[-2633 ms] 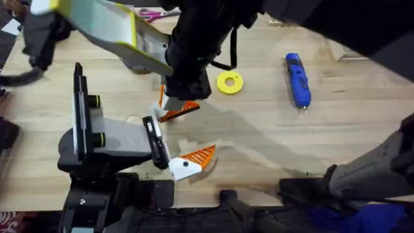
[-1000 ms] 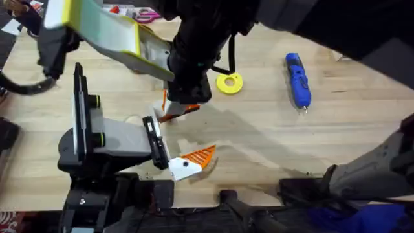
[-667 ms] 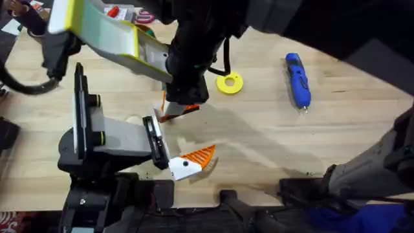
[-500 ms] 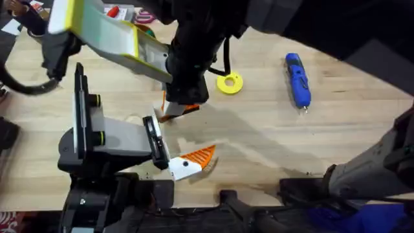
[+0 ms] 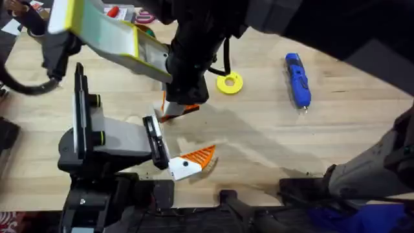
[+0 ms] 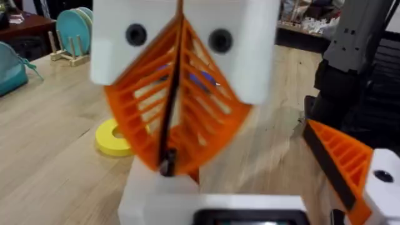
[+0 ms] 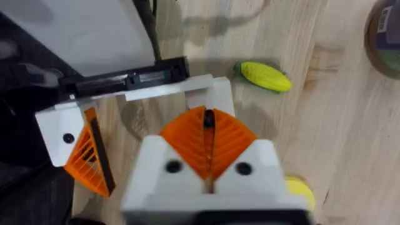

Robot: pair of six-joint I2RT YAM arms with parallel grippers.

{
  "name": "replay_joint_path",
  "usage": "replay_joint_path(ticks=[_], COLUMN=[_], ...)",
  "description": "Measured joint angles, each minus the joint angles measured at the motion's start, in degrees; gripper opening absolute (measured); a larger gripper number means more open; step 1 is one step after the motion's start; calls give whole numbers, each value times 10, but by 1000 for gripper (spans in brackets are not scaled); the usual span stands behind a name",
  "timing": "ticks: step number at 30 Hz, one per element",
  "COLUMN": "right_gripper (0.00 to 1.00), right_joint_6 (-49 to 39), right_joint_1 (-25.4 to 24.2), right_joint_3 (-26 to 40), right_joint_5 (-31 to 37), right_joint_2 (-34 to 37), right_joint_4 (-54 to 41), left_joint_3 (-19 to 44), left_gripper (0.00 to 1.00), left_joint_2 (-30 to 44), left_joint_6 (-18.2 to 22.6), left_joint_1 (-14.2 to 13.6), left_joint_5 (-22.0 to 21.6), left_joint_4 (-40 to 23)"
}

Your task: Pick up the gripper from the table and insert it into the empty holder that is missing its gripper. Then pick up a screw, insert it into the mounting hole, and use the screwdriver to tighten it. Finally, clean up the table by picking up the vegetable and placing it into the bucket.

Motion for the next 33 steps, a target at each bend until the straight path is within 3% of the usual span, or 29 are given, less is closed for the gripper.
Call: replay_joint_path(ticks=[1, 6, 7, 9, 25, 33], right_gripper=[96, 859, 961, 995, 997, 997], right_joint_6=[2, 2, 0, 0, 0, 0], right_joint_1=[0, 1, 1, 1, -1, -31], right_joint_3=[0, 0, -1, -2, -2, -2], right_joint_5=[0, -1, -1, -1, -2, -1], right_joint_2=[0, 1, 1, 2, 2, 1], right_joint_4=[-1, -3, -3, -3, -3, -3], left_joint_3=[0, 0, 0, 0, 0, 0], left_gripper=[986, 986, 986, 986, 986, 985], left_joint_2=[0, 0, 0, 0, 0, 0], left_joint_6=[0, 3, 3, 4, 5, 5], left_joint_1=[0, 0, 0, 0, 0, 0], left_joint_5=[0, 0, 0, 0, 0, 0], left_joint_4=[0, 0, 0, 0, 0, 0])
